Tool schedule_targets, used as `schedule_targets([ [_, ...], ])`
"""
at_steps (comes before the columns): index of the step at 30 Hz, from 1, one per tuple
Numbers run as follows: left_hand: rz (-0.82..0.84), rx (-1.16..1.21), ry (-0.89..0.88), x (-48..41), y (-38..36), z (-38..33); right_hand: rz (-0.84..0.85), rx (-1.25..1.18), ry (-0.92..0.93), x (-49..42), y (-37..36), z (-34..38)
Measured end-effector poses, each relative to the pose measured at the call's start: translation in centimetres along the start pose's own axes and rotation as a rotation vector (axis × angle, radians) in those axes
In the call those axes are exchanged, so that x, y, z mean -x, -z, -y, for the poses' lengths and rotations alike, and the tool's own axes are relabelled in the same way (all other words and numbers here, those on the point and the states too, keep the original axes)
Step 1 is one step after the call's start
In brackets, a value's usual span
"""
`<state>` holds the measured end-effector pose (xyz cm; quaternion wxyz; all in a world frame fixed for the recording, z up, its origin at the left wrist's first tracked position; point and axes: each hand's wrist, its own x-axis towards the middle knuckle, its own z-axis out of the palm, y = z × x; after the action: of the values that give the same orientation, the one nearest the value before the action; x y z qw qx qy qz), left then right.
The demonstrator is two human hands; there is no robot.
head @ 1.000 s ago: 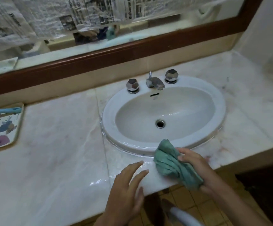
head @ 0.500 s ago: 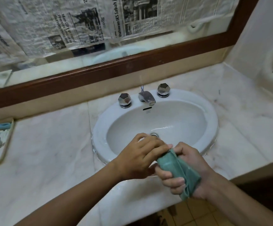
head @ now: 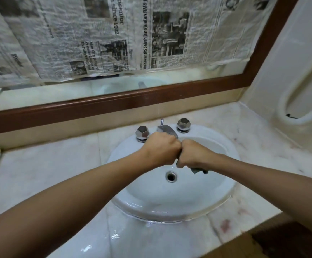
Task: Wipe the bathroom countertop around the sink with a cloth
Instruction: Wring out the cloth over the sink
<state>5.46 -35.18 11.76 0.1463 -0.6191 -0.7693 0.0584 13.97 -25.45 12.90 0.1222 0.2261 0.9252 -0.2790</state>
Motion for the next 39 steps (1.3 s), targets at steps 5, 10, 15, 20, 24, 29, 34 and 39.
schedule_targets([
  [5,0.260,0.285,0.230,-1.5,0.4,0.9,-0.180,0.294,0.045,-1.8,0.0,0.4],
  [10,0.413,0.788,0.378,-0.9,-0.8,2.0,-0.277,0.524,0.231,-2.6,-0.5,0.4],
  [15,0.521,1.019,0.549,0.6,-1.8,1.2,-0.270,0.599,0.363,-3.1,-1.6,-0.1],
  [20,0.360,0.471,0.424,-0.8,0.1,0.4,-0.421,0.429,0.331,-2.6,-1.5,-1.7],
  [24,0.239,0.200,0.420,-0.7,0.9,-0.2,-0.442,0.294,0.033,-2.3,-1.4,-1.9],
  [29,0.157,0.118,0.448,-0.2,0.0,-1.2,-0.391,0.314,-0.037,-2.5,-2.0,-1.9],
  [34,0.241,0.270,0.507,0.3,-0.8,-1.8,-0.372,0.394,0.136,-3.0,-2.3,-3.1],
  [39,0.413,0.999,0.729,1.0,-3.2,-2.1,-0.374,0.599,0.394,-3.7,-2.6,-3.9],
])
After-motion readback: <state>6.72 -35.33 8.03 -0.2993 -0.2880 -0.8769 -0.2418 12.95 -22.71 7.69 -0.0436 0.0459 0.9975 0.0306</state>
